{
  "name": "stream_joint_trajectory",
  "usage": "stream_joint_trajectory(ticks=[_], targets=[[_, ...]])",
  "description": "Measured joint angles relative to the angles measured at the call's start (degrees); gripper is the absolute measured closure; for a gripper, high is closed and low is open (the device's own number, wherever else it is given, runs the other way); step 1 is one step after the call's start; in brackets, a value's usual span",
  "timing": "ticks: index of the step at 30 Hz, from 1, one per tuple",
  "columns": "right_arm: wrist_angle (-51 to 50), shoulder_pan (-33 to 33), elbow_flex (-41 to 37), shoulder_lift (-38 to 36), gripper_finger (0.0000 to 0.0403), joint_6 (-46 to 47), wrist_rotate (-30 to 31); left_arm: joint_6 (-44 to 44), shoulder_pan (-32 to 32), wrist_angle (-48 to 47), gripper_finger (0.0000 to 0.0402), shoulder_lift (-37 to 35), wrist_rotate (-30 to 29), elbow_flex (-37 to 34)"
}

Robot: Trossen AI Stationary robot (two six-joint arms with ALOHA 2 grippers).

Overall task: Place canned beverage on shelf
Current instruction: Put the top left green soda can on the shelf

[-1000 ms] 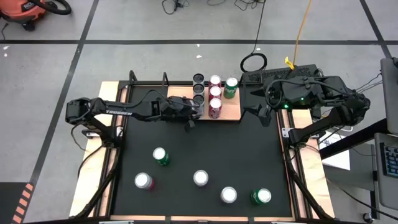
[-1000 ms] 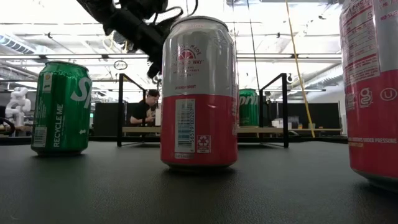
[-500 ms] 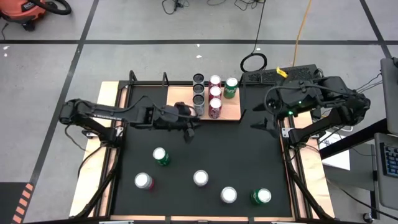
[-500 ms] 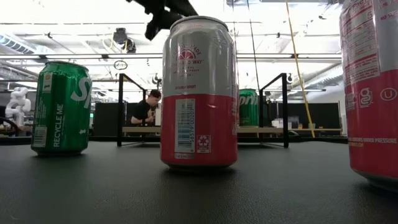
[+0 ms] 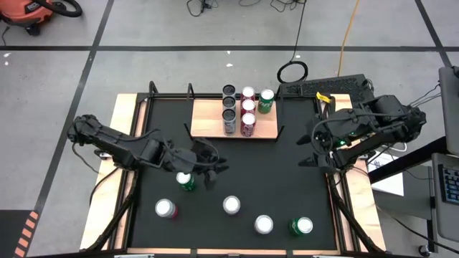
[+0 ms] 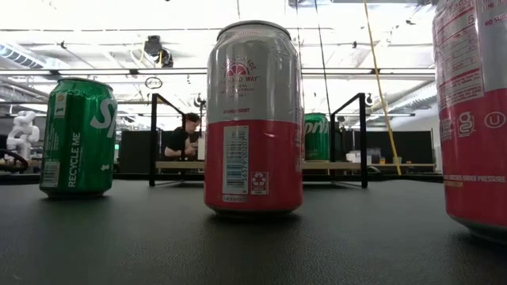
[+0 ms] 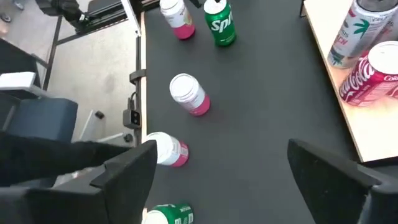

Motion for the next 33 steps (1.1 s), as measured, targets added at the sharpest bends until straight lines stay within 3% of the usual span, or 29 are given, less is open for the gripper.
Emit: stream_joint_trajectory(ticks=[5, 12, 18, 21, 26, 33], targets=[[0.0, 1.4, 0.0, 0.0, 0.0064, -1.4, 5.5, -3.0, -1.6, -6.9, 0.0275, 0.0, -0.3, 2.1], [0.0, 1.5, 0.0, 0.0, 0.0064, -2.3, 11.5, -11.3, -0.6, -16.3, 0.0275, 0.0, 14.0, 2.7], [0.7, 1.5, 0.0, 0.6, 0.0064, 3.1, 18.2, -3.0, 1.6, -28.4, 0.0275, -0.3, 26.2, 2.7], [1.2, 1.5, 0.0, 1.7, 0.0064, 4.8, 21.2, 2.2, 2.6, -33.9, 0.0275, -1.0, 26.8, 2.7], [1.8, 1.5, 0.0, 4.0, 0.0064, 5.0, 20.9, 5.0, 4.3, -41.8, 0.0275, -4.1, 26.7, 2.6], [1.8, 1.5, 0.0, 8.6, 0.0064, 4.7, 22.9, 16.1, 4.4, -43.3, 0.0275, -10.4, 22.7, 2.6]])
